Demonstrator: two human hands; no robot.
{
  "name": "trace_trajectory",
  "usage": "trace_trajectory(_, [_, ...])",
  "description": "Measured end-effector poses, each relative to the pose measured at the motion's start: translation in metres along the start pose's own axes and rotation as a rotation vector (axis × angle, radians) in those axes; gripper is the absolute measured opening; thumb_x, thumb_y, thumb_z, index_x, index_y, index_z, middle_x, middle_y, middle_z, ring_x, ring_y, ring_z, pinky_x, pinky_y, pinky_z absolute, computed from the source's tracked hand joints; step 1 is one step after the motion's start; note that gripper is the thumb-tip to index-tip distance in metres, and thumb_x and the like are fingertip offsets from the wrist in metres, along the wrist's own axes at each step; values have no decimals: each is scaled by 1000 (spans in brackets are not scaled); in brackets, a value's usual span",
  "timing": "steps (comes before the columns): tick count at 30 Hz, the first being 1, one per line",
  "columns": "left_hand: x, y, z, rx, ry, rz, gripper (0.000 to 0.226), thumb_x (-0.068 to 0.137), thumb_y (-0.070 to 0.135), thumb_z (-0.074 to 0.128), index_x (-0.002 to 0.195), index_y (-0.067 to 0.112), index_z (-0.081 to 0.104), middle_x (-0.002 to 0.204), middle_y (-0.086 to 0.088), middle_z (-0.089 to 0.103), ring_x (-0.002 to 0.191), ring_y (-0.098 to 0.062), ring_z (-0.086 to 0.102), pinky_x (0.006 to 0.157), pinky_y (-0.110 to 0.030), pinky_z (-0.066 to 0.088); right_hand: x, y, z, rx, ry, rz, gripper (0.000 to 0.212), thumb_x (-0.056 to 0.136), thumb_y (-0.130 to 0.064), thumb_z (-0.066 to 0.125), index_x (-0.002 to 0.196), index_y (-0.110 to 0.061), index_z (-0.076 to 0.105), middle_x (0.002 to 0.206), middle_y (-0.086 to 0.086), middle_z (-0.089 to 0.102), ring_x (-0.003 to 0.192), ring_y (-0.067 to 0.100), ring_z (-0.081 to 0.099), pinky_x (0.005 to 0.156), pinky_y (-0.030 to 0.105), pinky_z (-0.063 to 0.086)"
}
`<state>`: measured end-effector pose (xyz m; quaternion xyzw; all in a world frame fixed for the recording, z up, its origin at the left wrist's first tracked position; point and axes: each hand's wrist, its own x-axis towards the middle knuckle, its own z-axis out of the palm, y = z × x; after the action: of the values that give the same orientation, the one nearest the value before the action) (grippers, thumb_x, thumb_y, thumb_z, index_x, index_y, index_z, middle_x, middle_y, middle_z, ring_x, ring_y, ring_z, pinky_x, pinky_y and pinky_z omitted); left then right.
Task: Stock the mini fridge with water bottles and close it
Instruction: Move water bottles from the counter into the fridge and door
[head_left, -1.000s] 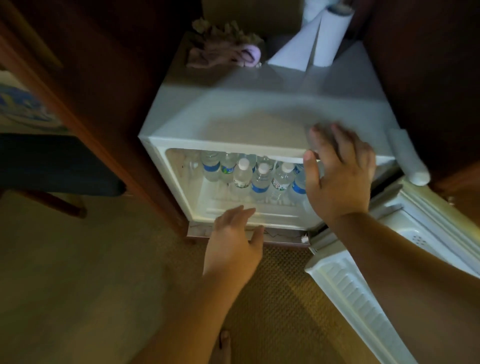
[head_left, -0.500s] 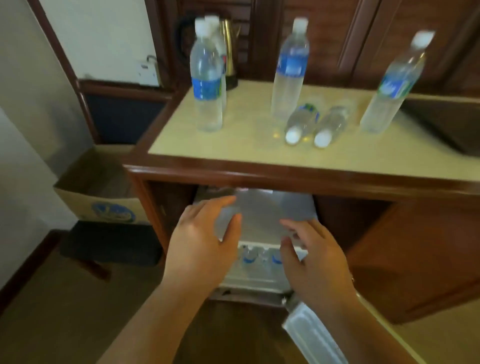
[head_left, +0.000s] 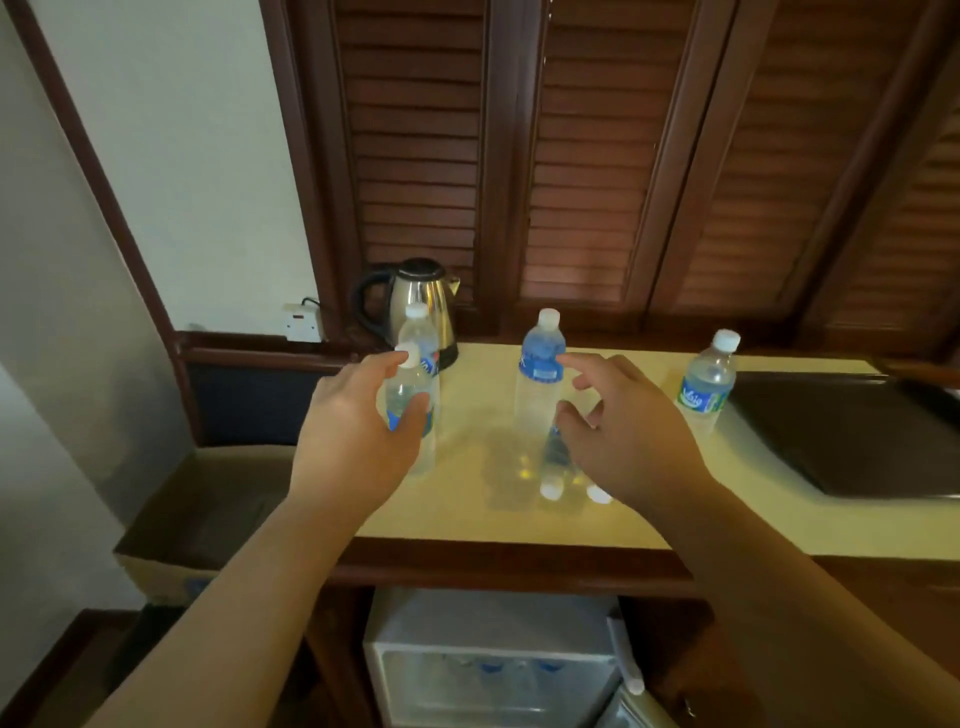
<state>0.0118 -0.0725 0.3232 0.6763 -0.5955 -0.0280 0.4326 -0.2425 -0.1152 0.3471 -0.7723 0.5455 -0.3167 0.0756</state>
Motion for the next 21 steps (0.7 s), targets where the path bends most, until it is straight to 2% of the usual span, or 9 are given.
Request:
trace_trajectory(3, [39, -14, 8, 57, -64, -23, 56, 93, 46, 68, 143, 37, 45, 131, 8, 56, 119, -7, 45, 95, -28, 42, 67, 7, 18, -66, -35, 35, 59, 95, -33, 62, 150, -36, 42, 123, -1, 50, 85, 19, 61, 78, 35, 52])
trace_trajectory(6, [64, -27, 18, 40, -168, -80, 56, 93, 51, 66, 143, 37, 44, 133, 7, 52, 120, -13, 52, 95, -29, 46, 127, 24, 45, -160, -71, 134, 71, 93, -37, 61, 157, -36, 32, 137, 10, 46, 116, 34, 53, 101, 44, 44])
trace_trajectory(8, [76, -35, 25, 18, -209, -92, 48, 94, 54, 62, 137, 39, 49, 127, 8, 56, 112, -12, 58, 88, -26, 46, 157, 36, 61, -201, -103, 209, 70, 97, -40, 56, 160, -35, 27, 145, 14, 44, 125, 40, 46, 107, 48, 37])
trace_trajectory(10, [85, -37, 32, 16, -229, -96, 42, 95, 55, 59, 134, 40, 51, 116, 13, 59, 104, -10, 61, 83, -23, 45, 174, 43, 72, -165, -166, 243, 58, 103, -39, 52, 158, -29, 34, 150, 15, 46, 129, 41, 47, 108, 48, 38])
trace_trajectory(13, [92, -35, 36, 60, -217, -90, 40, 98, 52, 57, 134, 35, 56, 106, 12, 63, 95, -11, 61, 82, -25, 46, 185, 49, 82, -87, -122, 210, 44, 101, -41, 59, 142, -23, 55, 130, 11, 64, 117, 35, 60, 94, 40, 50])
trace_trajectory(15, [92, -35, 34, 21, -230, -110, 39, 100, 41, 59, 135, 23, 58, 112, 2, 65, 102, -16, 63, 89, -29, 46, 180, 48, 84, -54, -70, 148, 31, 97, -36, 68, 122, -19, 66, 115, 8, 65, 105, 29, 62, 82, 35, 46])
trace_trajectory(17, [85, -35, 29, 1, -253, -112, 39, 99, 36, 60, 133, 17, 60, 111, 2, 62, 103, -15, 61, 92, -28, 43, 165, 42, 81, -11, -14, 94, 22, 95, -29, 72, 110, -14, 70, 108, 6, 59, 95, 26, 60, 77, 31, 41])
trace_trajectory(19, [71, -32, 23, 32, -205, -60, 36, 96, 45, 60, 127, 26, 64, 107, 11, 66, 91, -5, 61, 85, -23, 47, 140, 33, 75, 29, 81, 38, 20, 95, -26, 72, 109, -12, 71, 105, 3, 56, 86, 22, 58, 71, 27, 39])
trace_trajectory(21, [52, -26, 15, 19, -132, -28, 32, 95, 50, 61, 121, 33, 65, 102, 16, 69, 83, 3, 61, 76, -16, 50, 109, 25, 65, 52, 201, -8, 23, 95, -28, 72, 113, -13, 71, 104, 0, 56, 75, 13, 54, 68, 12, 36])
